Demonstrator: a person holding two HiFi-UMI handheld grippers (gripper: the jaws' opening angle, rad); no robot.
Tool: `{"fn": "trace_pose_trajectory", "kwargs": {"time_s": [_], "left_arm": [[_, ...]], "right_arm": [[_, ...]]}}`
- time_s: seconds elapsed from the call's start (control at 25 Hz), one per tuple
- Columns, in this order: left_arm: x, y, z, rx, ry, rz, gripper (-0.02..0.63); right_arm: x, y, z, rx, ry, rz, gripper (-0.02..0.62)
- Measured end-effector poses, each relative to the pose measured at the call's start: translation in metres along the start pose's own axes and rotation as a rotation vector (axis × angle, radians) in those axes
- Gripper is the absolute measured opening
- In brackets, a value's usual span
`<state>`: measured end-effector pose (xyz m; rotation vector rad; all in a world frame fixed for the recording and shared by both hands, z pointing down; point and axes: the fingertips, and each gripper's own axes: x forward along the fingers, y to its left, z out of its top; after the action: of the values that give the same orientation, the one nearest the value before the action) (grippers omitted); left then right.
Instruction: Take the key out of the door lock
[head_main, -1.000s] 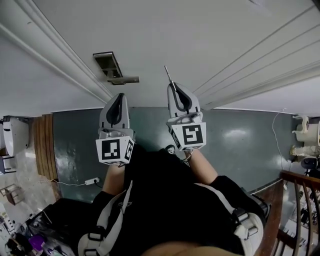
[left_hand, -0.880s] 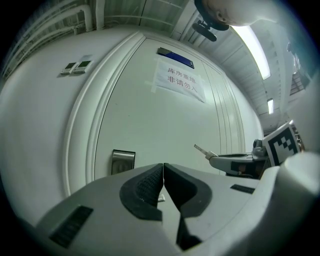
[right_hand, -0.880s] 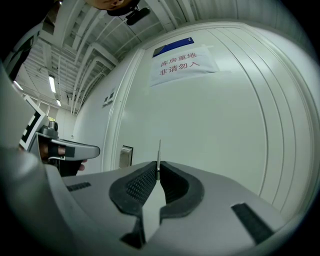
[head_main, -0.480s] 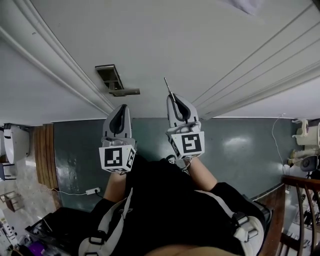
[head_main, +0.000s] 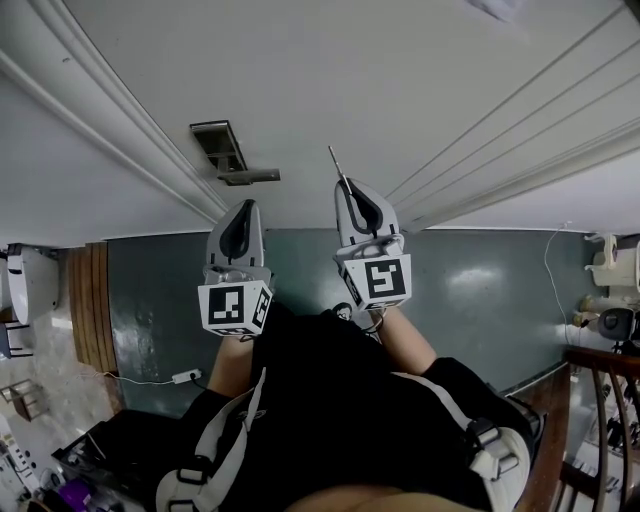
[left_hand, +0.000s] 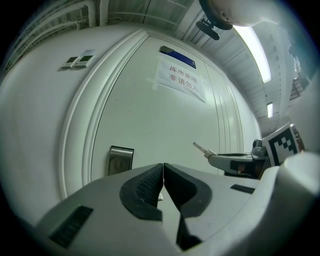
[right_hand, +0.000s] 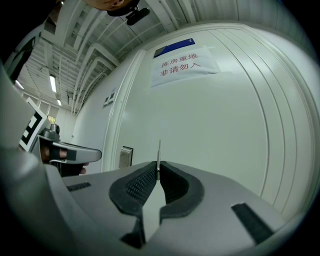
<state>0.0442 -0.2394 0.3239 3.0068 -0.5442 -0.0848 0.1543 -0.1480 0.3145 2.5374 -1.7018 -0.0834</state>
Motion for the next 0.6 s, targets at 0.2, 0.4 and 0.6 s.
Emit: {"fn": "trace_pose_trajectory", "kwargs": {"time_s": [0.2, 0.4, 0.6], "left_arm": [[-0.0008, -0.0012, -0.0001, 0.008, 0.001, -0.002, 0.025], [-0.0034, 0.0017, -0.0021, 0.003, 0.003, 0.009, 0.025], [-0.0054, 0.0076, -0.0016, 0.003, -0.001, 0.015, 0.025]], "right_arm": [[-0.0009, -0.0003, -0.0008, 0.013, 0.002, -0.001, 0.031], [-0.0005, 0.0011, -0.0014, 0.017, 0.002, 0.002, 0.031], [0.0021, 0.0059, -0.0023, 0.016, -0.001, 0.007, 0.031]]}}
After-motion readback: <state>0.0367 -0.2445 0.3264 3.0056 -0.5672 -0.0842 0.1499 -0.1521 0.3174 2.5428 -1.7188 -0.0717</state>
